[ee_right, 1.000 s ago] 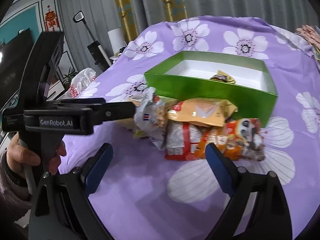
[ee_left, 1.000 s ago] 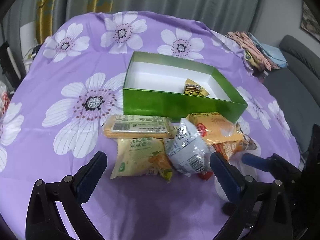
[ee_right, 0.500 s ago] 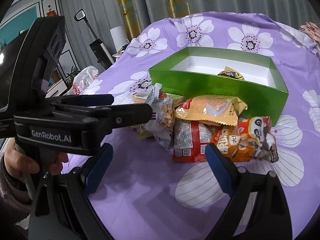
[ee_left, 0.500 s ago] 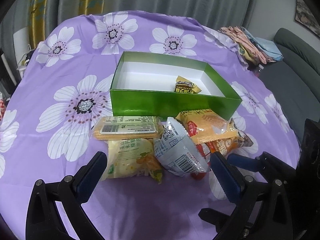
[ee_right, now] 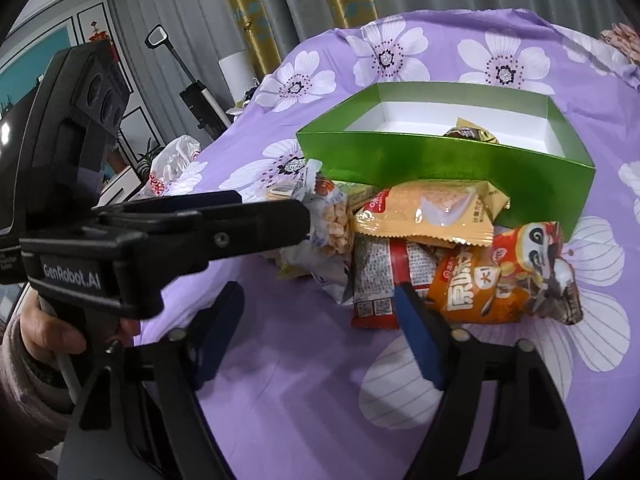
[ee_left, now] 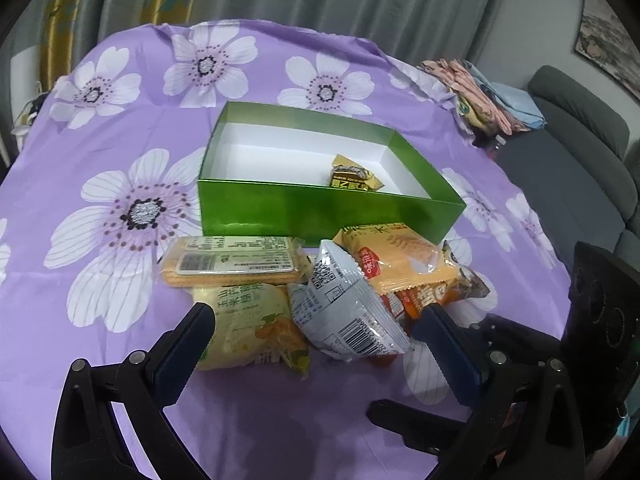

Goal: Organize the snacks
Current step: 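Grasp the white peanut bag from the pile with the left gripper, then lower the peanut bag into the green box and release it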

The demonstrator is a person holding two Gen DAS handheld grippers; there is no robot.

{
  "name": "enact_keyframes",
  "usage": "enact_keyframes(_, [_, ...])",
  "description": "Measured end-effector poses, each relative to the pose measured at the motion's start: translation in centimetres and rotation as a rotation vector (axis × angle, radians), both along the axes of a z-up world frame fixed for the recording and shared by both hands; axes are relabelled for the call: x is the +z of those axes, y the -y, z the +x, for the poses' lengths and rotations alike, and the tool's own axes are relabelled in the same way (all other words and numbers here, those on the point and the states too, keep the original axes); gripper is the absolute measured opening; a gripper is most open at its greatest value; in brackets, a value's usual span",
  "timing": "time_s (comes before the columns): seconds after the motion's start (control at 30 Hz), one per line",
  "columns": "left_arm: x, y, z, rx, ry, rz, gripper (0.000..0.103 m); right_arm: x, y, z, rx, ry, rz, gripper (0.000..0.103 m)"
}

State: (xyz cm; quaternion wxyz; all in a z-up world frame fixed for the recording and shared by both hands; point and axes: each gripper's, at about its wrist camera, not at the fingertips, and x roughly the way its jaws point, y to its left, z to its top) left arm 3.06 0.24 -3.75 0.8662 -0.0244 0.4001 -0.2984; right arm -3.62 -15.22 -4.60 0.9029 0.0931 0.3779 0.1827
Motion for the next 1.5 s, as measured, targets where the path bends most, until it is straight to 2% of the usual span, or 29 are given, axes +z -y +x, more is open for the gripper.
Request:
enact_keyframes(0.13, [0.1, 0.8, 0.1, -0.041, 0.017, -0.002, 0.09, -0.3, -0.3, 0.8, 0.0, 0.001, 0.007, 0.065])
enact_keyframes(0.2, [-0.2, 1.3, 0.5, -0.068, 0.003, 0.004, 0.079, -0.4, -0.5, 1.1, 0.004, -0.002, 0.02, 0.061])
enact_keyframes(0.3, [-0.7, 1.8, 1.0, -0.092, -0.022, 0.012, 0.069, -0.5, -0.8, 1.5, 0.008, 0.004, 0.02, 0.055])
enact_keyframes(0.57, [-1.2, 1.9, 1.9, -0.106, -0.06, -0.016, 0.056, -0.8, -1.3, 2.6, 0.015, 0.001, -0.014, 0.039])
enact_keyframes(0.83, [-0.5, 1.8, 1.5, -0.107, -0.037, -0.02, 0.052, -0.6, -0.9, 2.1, 0.014, 0.026, 0.036, 0.033])
enact_keyframes(1.17, [4.1, 1.8, -0.8, -0.12, 0.09, -0.031, 0.052, 3.1, -0.7, 0.5, 0.014, 0.14, 0.063, 0.033])
enact_keyframes(1.5, [7.2, 3.3, 1.3, -0.132, 0.15, -0.034, 0.052, 5.5, 0.7, 2.8, -0.009, 0.201, 0.056, 0.033])
